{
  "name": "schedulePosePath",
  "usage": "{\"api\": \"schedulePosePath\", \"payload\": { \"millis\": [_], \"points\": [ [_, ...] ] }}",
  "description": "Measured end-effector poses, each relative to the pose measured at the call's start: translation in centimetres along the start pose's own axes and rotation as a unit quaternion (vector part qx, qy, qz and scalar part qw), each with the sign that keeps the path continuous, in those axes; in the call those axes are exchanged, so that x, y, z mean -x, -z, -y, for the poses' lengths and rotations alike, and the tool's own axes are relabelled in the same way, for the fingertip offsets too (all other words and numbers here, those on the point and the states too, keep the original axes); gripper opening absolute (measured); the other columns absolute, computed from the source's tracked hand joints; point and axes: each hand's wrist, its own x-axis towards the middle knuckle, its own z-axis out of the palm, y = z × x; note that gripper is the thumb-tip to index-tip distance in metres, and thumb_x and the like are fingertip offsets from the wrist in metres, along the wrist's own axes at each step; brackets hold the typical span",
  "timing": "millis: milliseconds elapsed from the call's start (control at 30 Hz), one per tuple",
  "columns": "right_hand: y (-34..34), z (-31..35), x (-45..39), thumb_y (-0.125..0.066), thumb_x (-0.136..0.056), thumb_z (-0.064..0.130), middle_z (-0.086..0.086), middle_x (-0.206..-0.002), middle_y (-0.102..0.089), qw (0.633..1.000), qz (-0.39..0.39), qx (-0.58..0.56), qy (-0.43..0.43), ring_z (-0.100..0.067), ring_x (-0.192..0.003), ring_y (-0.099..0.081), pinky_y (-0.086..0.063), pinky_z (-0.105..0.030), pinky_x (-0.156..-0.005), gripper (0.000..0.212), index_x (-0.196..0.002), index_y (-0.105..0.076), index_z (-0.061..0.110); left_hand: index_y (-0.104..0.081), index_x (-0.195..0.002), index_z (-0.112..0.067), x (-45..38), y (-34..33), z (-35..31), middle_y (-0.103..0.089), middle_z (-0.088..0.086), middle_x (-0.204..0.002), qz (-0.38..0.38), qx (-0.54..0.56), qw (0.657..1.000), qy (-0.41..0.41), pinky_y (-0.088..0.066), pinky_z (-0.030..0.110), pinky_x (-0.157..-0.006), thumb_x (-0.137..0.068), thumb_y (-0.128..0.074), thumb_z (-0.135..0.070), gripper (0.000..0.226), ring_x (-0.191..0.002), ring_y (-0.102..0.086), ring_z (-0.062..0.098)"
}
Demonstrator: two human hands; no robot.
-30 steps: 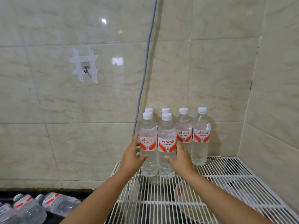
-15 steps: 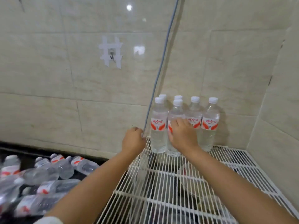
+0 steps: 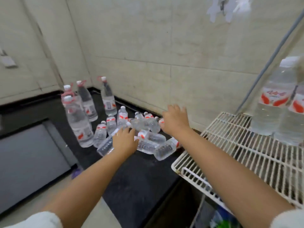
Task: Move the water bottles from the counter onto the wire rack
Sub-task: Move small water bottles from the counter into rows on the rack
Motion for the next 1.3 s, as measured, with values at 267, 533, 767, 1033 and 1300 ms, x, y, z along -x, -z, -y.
{"api": "schedulePosePath", "payload": {
  "millis": [267,533,767,1033,1300],
  "points": [
    [-9.1,10.5,-6.2,-0.044,-0.09,0.023,-0.01,-0.136,-0.044,0.995,0.089,-0.025,-0.027,-0.03,-0.131,-0.03,-0.02,-0.05,-0.11,0.033,-0.12,-0.056,0.014,-0.03,-0.141,-0.017,-2.4,-6.1,10.9,-0.037,0.006,-0.143,0.089,0.024,0.994,0.051,-0.033,0.037,-0.104,-0.093,-0.044,-0.034,0.053,-0.133,-0.03,0.026],
    [-21.0,12.4,-10.0,-0.053,-0.088,0.041,-0.004,-0.154,-0.018,0.97,0.208,-0.071,-0.1,-0.026,-0.143,-0.012,-0.016,-0.052,-0.114,0.074,-0.146,-0.014,0.017,-0.025,-0.139,-0.011,-9.1,-12.5,16.8,-0.036,0.008,-0.139,0.123,0.068,0.989,0.044,-0.033,0.033,-0.102,-0.091,-0.048,-0.034,0.058,-0.128,-0.035,0.025],
    [-25.0,10.9,-12.1,-0.052,-0.085,0.05,-0.005,-0.148,-0.023,0.975,0.202,-0.009,-0.088,-0.025,-0.136,-0.021,-0.019,-0.045,-0.109,0.08,-0.146,-0.006,0.027,-0.028,-0.135,-0.008,-13.2,-16.2,18.6,-0.045,0.008,-0.125,0.083,0.112,0.99,0.029,-0.037,0.029,-0.093,-0.086,-0.057,-0.038,0.064,-0.114,-0.045,0.022],
    [-24.7,13.0,-10.9,-0.06,-0.082,0.047,-0.013,-0.128,-0.036,0.966,0.232,-0.025,-0.111,-0.029,-0.117,-0.04,-0.038,-0.036,-0.093,0.07,-0.135,-0.027,0.015,-0.025,-0.138,-0.003,-13.1,-17.4,18.9,-0.044,0.015,-0.124,0.067,0.091,0.994,0.014,-0.036,0.035,-0.092,-0.085,-0.056,-0.043,0.073,-0.112,-0.043,0.03],
    [-22.4,15.8,-3.4,-0.054,-0.083,0.052,-0.012,-0.129,-0.034,0.945,0.239,-0.019,-0.223,-0.026,-0.118,-0.04,-0.042,-0.033,-0.092,0.074,-0.136,-0.021,0.012,-0.045,-0.127,0.003,-7.2,-16.2,20.0,-0.057,0.018,-0.108,0.113,0.03,0.992,-0.053,-0.047,0.042,-0.075,-0.072,-0.074,-0.038,0.075,-0.093,-0.055,0.035]
  ]
}}
